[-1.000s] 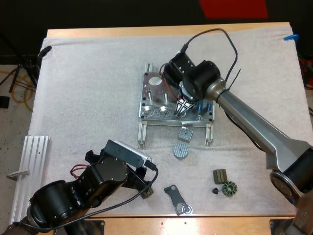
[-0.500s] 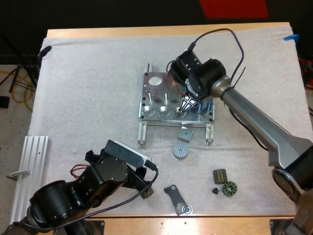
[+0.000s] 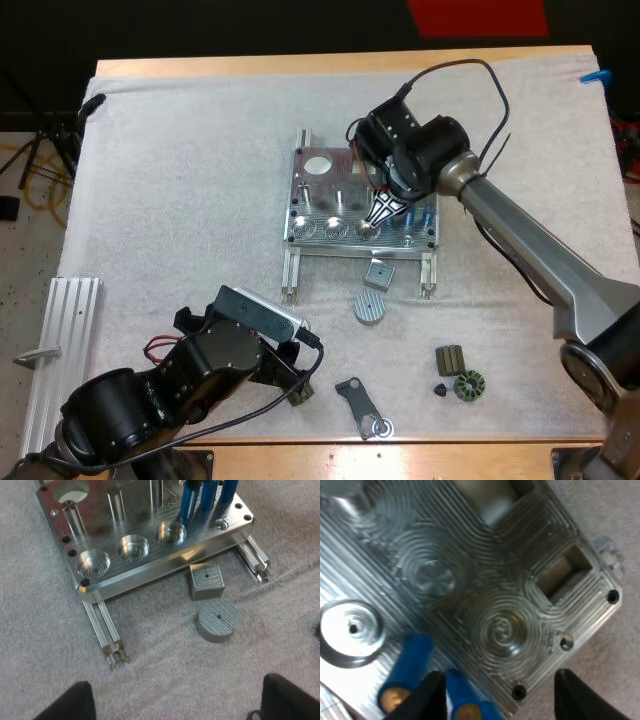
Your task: Load cells from right to left
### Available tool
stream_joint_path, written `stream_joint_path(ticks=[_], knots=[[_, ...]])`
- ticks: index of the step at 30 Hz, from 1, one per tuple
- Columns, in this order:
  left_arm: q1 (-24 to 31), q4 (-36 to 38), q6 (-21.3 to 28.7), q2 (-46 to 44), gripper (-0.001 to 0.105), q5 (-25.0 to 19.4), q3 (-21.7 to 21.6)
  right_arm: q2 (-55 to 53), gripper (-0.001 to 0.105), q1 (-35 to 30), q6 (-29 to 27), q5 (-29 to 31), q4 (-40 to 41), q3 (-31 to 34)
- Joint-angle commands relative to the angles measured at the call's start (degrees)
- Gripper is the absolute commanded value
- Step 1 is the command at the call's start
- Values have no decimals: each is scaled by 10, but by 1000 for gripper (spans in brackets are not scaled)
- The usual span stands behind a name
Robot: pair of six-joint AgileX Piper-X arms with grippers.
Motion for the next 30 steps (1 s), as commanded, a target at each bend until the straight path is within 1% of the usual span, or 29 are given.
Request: stream_joint_path(ticks=[1, 13, 19, 30], knots=[[-1, -2, -1, -2, 67, -14, 1, -17, 48, 4, 5, -14, 2, -3], [-1, -2, -1, -2, 67, -14, 1, -18, 48, 14, 5, -18, 12, 0], [-1, -2, 0, -2, 67, -14, 1, 2, 48, 14, 2, -18, 11, 1], [-1, -2, 4, -2, 67, -14, 1, 11, 48, 9, -13, -8, -7, 4]])
